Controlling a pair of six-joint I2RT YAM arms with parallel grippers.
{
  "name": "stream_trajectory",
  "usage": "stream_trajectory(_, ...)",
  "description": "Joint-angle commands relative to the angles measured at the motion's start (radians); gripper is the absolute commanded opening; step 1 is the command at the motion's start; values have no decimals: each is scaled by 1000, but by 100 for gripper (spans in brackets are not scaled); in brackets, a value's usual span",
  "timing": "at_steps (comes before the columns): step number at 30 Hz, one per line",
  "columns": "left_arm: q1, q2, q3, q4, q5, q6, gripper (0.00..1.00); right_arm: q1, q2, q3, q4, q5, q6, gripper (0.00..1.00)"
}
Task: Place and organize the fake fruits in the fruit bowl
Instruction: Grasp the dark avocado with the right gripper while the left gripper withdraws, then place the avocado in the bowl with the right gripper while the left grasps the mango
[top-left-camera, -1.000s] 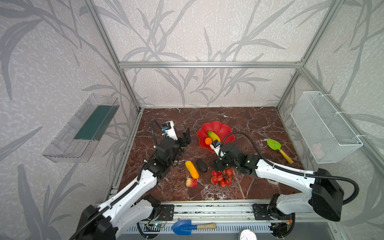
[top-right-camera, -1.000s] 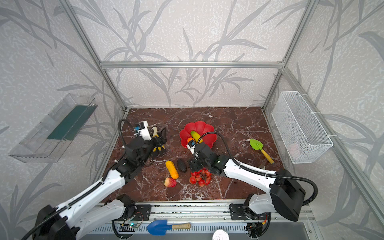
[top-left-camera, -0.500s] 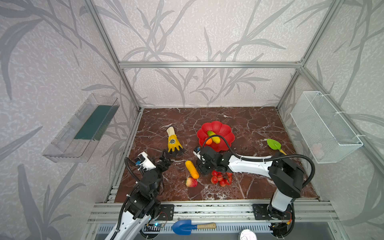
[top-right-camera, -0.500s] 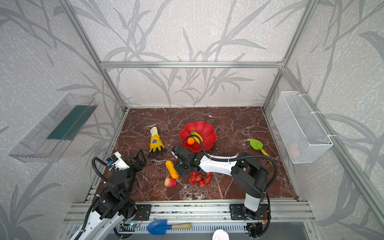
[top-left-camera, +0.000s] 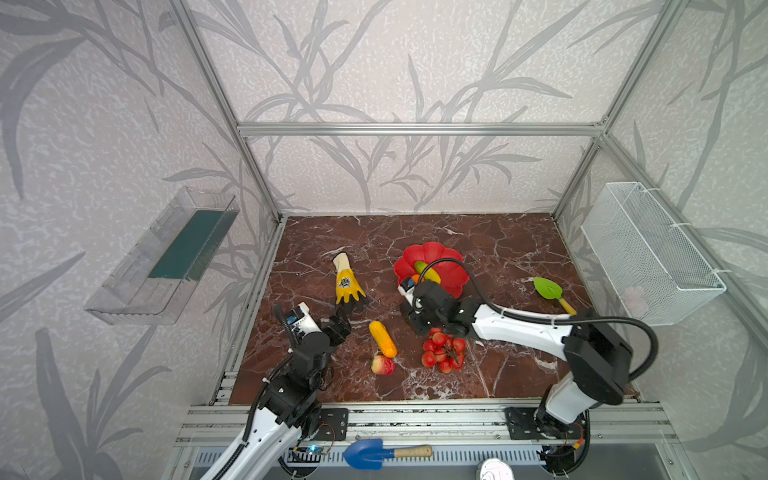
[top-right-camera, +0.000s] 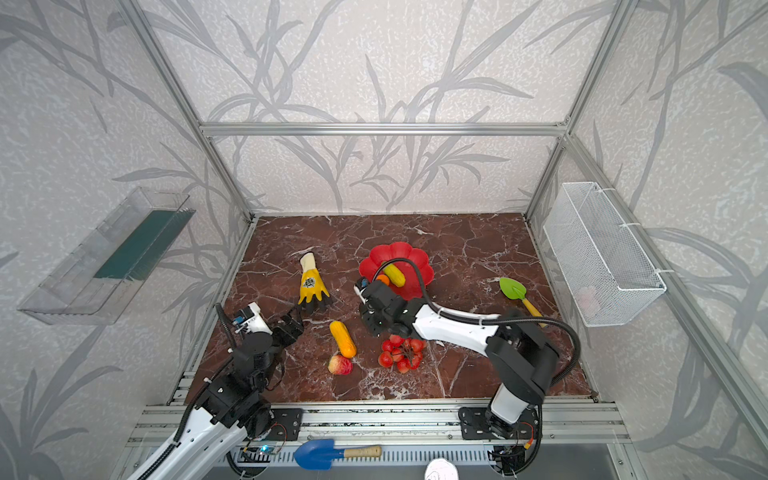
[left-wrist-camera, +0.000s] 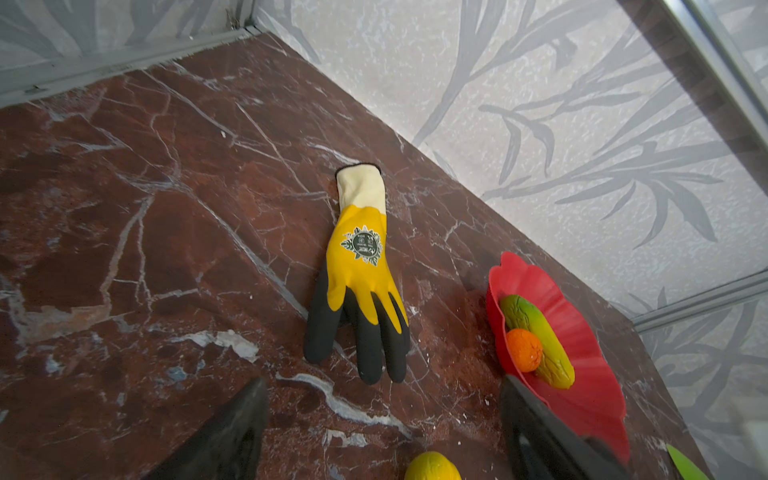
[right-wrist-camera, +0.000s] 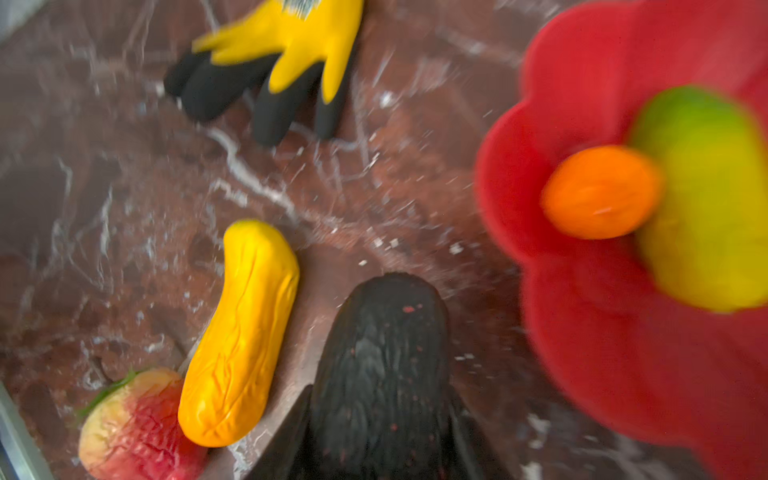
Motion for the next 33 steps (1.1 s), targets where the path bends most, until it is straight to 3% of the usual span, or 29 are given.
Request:
stream_trajectory(1, 1, 125, 1, 119, 99, -37, 87, -133, -102, -44, 85, 42, -10, 39)
stream_trajectory(4, 1, 263, 21, 196, 201, -42, 85, -265, -73, -6, 58, -25, -11, 40)
stream_trajectory(8, -1, 429, 41, 274, 302, -66, 83, -344, 48, 63, 69, -30, -43, 41)
stream_trajectory(16, -17, 557, 59, 326, 390, -103, 81, -408, 324, 198, 100, -74, -4, 43)
stream_trajectory(19, -24, 560, 58, 323, 389, -99, 81, -410, 373, 250, 49, -107, -11, 52)
stream_trajectory(22, -28, 559, 60, 309, 390, -100, 81, -415, 337, 242, 49, -104, 4, 68)
stream_trajectory(25, -33, 572, 58, 318, 385, -100, 81, -418, 243, 194, 92, -90, 3, 76)
stream_trajectory(33, -54, 727, 94, 415, 418, -107, 79, -418, -53, -16, 185, -79, 35, 86)
